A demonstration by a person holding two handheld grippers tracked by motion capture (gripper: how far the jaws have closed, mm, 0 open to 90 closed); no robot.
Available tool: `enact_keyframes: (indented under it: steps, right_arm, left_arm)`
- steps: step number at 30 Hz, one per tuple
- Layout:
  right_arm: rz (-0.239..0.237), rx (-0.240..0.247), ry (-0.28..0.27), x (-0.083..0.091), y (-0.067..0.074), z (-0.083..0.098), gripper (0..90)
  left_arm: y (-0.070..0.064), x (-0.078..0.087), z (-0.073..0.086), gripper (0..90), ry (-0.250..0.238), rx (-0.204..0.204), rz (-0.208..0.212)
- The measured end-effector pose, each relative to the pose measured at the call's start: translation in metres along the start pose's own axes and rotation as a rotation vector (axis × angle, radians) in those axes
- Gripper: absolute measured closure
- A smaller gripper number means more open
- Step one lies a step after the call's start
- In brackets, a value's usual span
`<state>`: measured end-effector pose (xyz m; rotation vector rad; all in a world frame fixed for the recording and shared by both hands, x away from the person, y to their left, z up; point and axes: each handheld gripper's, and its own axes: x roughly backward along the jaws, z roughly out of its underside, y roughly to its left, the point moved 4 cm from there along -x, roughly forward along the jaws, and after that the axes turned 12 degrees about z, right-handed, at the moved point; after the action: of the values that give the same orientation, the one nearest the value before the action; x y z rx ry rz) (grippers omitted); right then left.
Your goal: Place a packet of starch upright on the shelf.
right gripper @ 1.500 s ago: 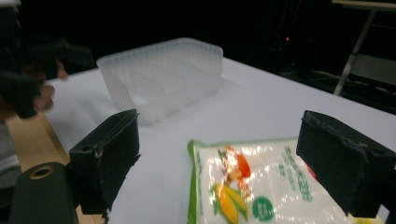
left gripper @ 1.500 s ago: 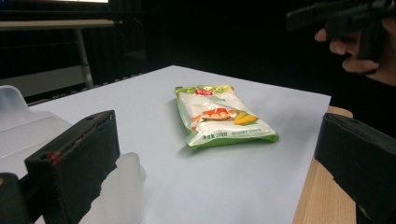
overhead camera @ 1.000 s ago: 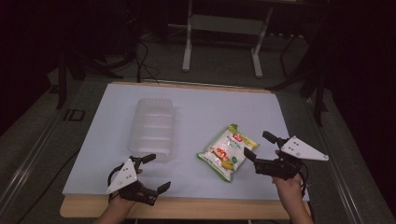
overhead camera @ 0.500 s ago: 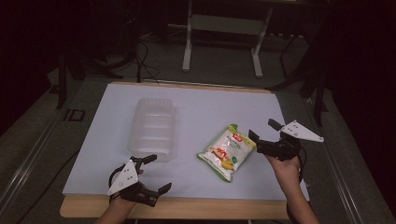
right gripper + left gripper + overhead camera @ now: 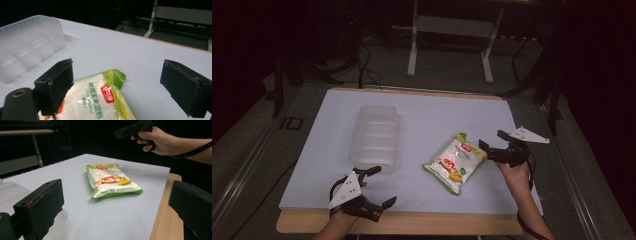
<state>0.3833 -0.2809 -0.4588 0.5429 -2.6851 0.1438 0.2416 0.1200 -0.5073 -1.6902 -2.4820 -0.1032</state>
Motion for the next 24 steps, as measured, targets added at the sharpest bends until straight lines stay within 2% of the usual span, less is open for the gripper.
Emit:
enact_keyframes:
  steps: [4,11,22,24]
  right_arm:
    - [-0.015,-0.014,0.008,-0.005,-0.003,0.008,12.6]
    - [0.001,-0.017,0.08,-0.019,-0.012,0.03,13.0]
    - [-0.019,-0.032,0.169,-0.038,-0.018,0.056,13.5]
    - [-0.02,-0.016,0.19,-0.042,-0.017,0.06,13.4]
  left_arm:
    - [0.0,0.0,0.0,0.2,0.001,-0.001,0.002]
    - [-0.002,-0.001,0.0,0.2,0.001,-0.006,0.017]
    - [-0.005,-0.004,0.001,0.2,0.009,-0.016,0.044]
    - [-0.005,-0.005,0.001,0.2,0.011,-0.018,0.046]
